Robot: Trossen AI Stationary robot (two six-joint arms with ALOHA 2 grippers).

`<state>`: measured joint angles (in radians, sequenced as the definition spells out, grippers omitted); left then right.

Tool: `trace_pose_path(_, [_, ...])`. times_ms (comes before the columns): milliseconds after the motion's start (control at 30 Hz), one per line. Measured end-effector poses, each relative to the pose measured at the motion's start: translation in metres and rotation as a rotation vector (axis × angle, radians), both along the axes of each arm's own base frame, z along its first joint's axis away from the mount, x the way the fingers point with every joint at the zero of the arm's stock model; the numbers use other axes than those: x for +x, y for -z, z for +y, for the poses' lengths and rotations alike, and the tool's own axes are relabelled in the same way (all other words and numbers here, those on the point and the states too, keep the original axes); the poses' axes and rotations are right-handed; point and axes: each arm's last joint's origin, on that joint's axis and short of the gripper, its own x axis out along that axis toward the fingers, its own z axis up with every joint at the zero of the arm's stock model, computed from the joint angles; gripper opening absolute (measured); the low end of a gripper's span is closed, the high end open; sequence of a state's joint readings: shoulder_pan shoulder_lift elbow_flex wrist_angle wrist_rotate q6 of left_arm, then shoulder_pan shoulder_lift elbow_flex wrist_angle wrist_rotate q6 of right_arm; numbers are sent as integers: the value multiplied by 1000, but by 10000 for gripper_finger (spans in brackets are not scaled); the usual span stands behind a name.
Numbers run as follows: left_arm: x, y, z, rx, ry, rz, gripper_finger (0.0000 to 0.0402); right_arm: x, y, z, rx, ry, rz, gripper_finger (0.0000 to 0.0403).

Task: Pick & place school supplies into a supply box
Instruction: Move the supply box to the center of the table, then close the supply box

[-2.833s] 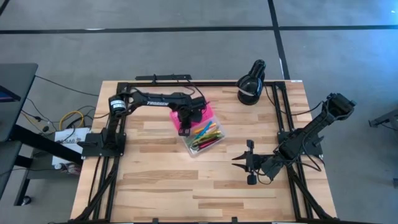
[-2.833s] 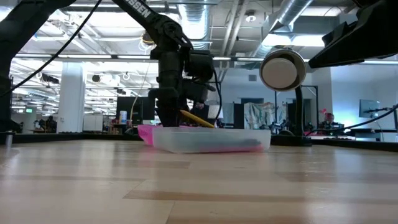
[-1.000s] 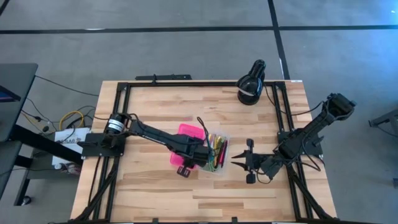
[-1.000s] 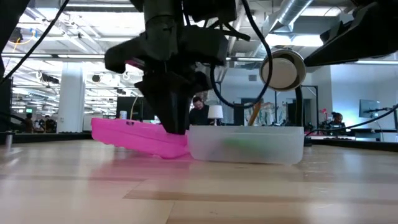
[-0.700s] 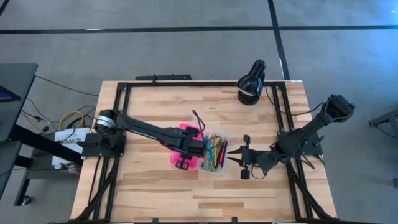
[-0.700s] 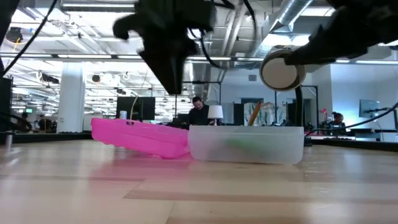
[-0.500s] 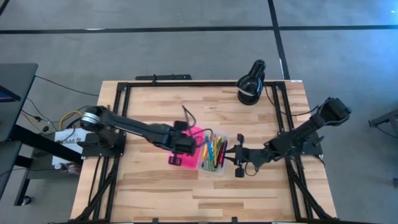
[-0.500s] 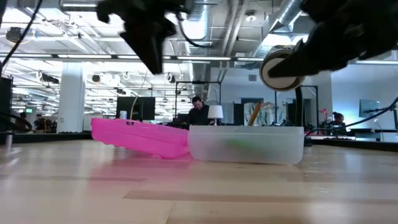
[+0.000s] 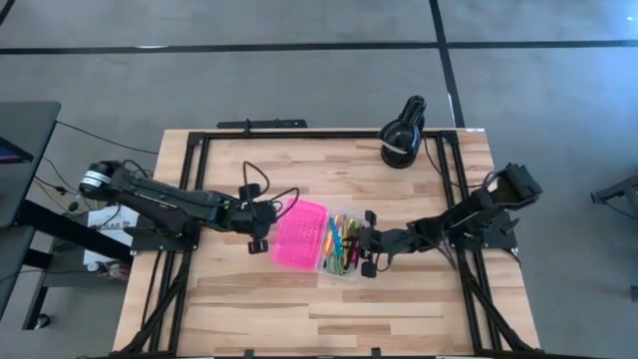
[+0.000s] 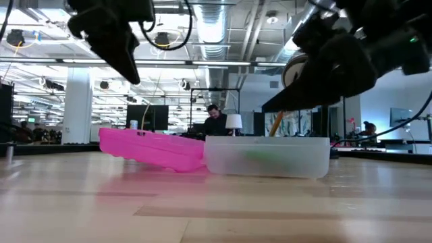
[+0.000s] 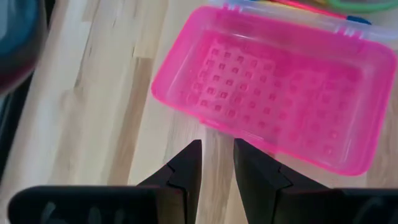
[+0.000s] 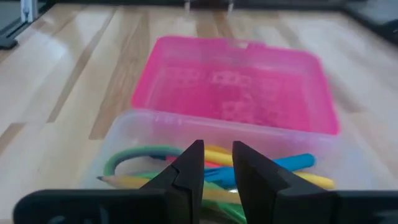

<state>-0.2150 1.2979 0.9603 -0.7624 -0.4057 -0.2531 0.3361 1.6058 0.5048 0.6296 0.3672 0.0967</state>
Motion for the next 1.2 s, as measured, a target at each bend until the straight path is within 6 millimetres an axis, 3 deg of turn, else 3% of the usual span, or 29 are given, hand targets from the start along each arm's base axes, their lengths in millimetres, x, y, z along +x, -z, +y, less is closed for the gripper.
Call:
trace_pose_path(300, [-9, 18, 2, -11, -25, 6, 88, 21, 21, -7, 41, -5, 73, 77])
trace_pose_path(700, [-12, 20, 6, 42, -71, 31, 88, 16, 19, 1, 34, -29, 105, 77])
trace_pose_path(1000, [-26, 60, 22, 2, -30, 167, 88, -11, -4, 24, -40, -39, 160, 77])
trace_pose_path(1200, [-31, 71, 33, -10, 42, 199, 88, -38, -20, 37, -20, -44, 229, 77])
